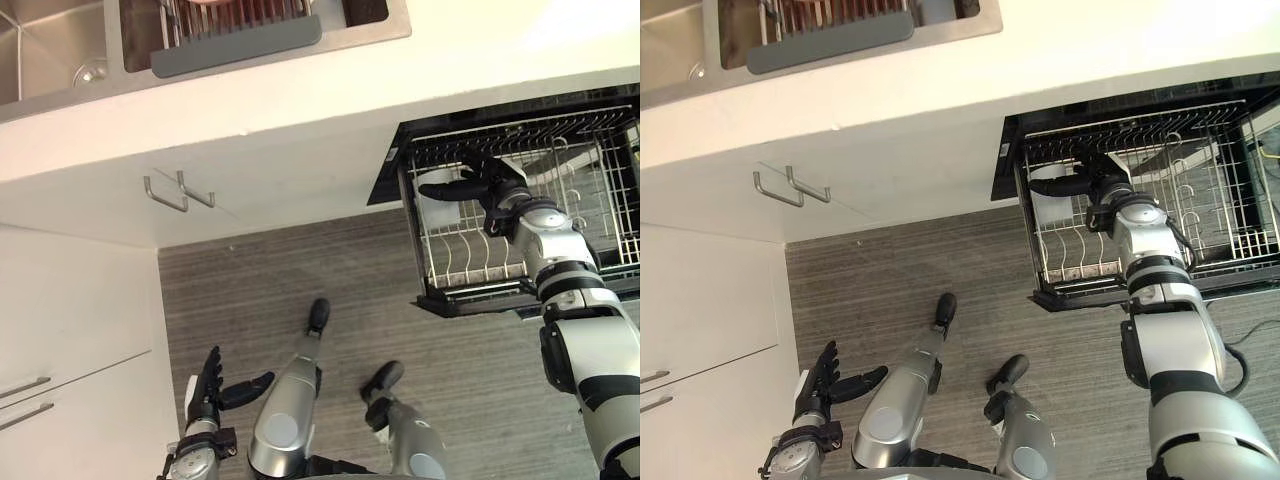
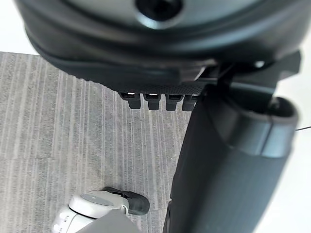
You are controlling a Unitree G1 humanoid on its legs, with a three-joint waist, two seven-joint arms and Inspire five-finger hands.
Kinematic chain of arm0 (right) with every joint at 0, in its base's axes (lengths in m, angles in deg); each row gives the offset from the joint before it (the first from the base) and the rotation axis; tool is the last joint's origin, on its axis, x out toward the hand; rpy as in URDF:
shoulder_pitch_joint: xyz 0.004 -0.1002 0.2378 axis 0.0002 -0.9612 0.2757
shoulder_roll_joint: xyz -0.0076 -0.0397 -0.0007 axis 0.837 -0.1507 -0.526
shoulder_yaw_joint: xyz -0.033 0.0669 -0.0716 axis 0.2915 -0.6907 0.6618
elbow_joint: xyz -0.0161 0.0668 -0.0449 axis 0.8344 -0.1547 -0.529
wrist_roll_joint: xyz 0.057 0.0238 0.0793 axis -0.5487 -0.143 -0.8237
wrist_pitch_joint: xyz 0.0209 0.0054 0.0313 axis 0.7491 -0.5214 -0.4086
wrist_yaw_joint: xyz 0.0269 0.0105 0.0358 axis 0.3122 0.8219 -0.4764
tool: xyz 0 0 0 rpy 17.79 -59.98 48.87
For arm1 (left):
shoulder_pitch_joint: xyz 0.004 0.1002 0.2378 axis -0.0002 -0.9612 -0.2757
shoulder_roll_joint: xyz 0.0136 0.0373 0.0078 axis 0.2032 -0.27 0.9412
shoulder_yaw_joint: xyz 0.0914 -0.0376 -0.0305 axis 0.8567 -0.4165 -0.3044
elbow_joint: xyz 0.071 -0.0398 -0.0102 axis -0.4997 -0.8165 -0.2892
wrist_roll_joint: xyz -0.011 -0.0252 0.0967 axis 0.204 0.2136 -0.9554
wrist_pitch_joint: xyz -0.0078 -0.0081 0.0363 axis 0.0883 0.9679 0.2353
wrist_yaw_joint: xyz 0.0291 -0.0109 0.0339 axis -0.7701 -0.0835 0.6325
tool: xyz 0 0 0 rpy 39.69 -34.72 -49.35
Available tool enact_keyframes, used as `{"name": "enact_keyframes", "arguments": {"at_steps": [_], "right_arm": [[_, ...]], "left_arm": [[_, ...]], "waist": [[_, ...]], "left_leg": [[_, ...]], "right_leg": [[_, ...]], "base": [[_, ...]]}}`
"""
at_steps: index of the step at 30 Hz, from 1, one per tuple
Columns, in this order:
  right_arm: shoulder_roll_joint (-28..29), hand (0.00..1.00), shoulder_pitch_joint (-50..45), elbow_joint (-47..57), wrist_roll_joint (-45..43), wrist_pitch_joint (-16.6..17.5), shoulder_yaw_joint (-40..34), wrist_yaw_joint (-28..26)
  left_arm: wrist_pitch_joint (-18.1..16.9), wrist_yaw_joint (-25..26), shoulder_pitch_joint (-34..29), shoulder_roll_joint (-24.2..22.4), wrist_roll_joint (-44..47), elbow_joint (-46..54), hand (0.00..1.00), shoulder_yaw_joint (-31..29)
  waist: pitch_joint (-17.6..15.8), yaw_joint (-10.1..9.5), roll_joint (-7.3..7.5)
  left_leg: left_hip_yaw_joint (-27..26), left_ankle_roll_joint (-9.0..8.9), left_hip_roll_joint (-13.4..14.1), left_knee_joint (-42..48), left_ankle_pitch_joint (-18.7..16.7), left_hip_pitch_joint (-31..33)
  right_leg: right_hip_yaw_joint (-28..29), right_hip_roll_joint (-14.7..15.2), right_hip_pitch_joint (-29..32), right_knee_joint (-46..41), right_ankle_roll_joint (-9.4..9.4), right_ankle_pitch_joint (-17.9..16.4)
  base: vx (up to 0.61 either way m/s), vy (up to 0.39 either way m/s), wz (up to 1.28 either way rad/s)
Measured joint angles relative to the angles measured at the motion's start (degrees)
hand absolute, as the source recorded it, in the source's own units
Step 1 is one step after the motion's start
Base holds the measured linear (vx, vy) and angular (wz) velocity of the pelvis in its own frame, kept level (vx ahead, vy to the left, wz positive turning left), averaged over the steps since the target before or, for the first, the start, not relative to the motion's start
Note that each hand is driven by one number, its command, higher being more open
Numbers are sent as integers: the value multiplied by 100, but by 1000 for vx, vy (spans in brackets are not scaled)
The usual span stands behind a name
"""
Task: Walk over to the sink, pick up the cup, carry it to the dishwasher, place the cup inside the dishwasher, then close the dishwasher door
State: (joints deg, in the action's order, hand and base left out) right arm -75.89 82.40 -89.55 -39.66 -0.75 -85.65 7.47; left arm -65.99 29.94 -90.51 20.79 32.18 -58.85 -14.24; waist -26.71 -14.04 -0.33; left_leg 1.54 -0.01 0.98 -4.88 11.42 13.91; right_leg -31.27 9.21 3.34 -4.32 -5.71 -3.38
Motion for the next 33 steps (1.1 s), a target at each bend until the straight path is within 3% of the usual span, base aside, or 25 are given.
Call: {"name": "enact_keyframes", "arguments": {"at_steps": [5, 7, 9, 13, 17, 21, 23, 24, 25, 27, 28, 30, 33], "right_arm": [[185, 100, -1397, 1568, -163, 125, -468, 187], [713, 100, -2538, 2893, -391, 330, -1021, 223], [1328, 100, -3435, 3932, -538, 507, -1309, 122], [2539, 100, -5060, 5586, -956, 1000, -1766, -441], [3015, 100, -5607, 6312, -1076, 1177, -1828, -974], [3162, 100, -5694, 6620, -1466, 1222, -1583, -1266], [3186, 100, -5525, 6624, -1471, 1294, -1335, -1386], [3191, 100, -5480, 6623, -1470, 1299, -1316, -1397], [3149, 100, -5455, 6639, -1479, 1350, -1353, -1387], [2888, 100, -5428, 6619, -1593, 1387, -1561, -1298], [2738, 100, -5398, 6588, -1651, 1387, -1688, -1249], [2692, 100, -5374, 6557, -1779, 1435, -1912, -1225], [2761, 100, -5386, 6462, -1802, 1493, -2007, -1212]], "left_arm": [[-39, 28, -140, 2, -217, -240, 100, -145], [-38, 36, -324, -6, -228, -415, 100, -357], [-36, 98, -527, -62, -238, -597, 100, -505], [-54, 173, -869, -306, -236, -867, 100, -763], [-72, 320, -943, -475, -200, -888, 100, -993], [-190, 202, -944, -702, 500, -851, 100, -1272], [-243, -23, -947, -957, 969, -866, 100, -1588], [-242, -75, -948, -1000, 1035, -889, 100, -1661], [-241, -224, -931, -999, 1056, -962, 100, -1735], [-229, -390, -885, -962, 1009, -1097, 100, -1710], [-213, -417, -923, -1022, 991, -1097, 100, -1646], [-210, -481, -1016, -1069, 903, -1090, 100, -1530], [-208, -656, -1004, -1021, 850, -1080, 100, -1352]], "waist": [[381, 265, 354], [740, 482, 539], [1042, 647, 622], [1553, 1088, 586], [1752, 1212, 570], [2034, 1105, 519], [2114, 917, 483], [2129, 894, 472], [2147, 981, 490], [2161, 1095, 420], [2185, 1085, 312], [2281, 1124, 182], [2254, 1208, 127]], "left_leg": [[-68, -57, 28, -2, -49, -167], [-235, -65, 37, -2, -139, -276], [-431, -56, 38, -6, -245, -461], [-747, -89, 13, -36, -437, -850], [-765, -99, 37, -35, -454, -1043], [-506, -60, -3, 4, -382, -995], [-553, -24, -4, -27, -440, -980], [-818, 52, 17, -19, -557, -982], [-1731, 239, 160, 177, -731, -982], [-2762, 238, 405, 593, -828, -1034], [-2725, 68, 411, 545, -713, -1104], [-2470, 126, 135, -56, -424, -1338], [-2233, 158, -35, -48, -400, -1296]], "right_leg": [[75, -64, -200, 188, -8, 67], [227, -61, -256, 250, -25, 99], [452, -48, -326, 266, -29, 101], [745, 0, -538, 271, -2, -1], [743, -29, -753, 321, -11, -7], [429, -19, -917, 396, -66, 29], [373, -14, -957, 383, -66, 29], [297, -10, -1007, 418, -77, 51], [-72, 25, -1246, 605, -107, 148], [-534, 125, -1546, 602, -154, 127], [-656, 184, -1606, 466, -225, 55], [-886, 305, -1679, 304, -222, -6], [-1147, 465, -1747, 136, -249, -54]], "base": [[33, -23, -8], [27, 7, -32], [23, 8, -56], [0, 19, -44], [2, -4, -4], [32, -15, 39], [-22, -5, 14], [-16, 31, 61], [35, 44, 92], [61, 88, 128], [36, 135, 102], [7, 164, 76], [-22, 104, 48]]}}
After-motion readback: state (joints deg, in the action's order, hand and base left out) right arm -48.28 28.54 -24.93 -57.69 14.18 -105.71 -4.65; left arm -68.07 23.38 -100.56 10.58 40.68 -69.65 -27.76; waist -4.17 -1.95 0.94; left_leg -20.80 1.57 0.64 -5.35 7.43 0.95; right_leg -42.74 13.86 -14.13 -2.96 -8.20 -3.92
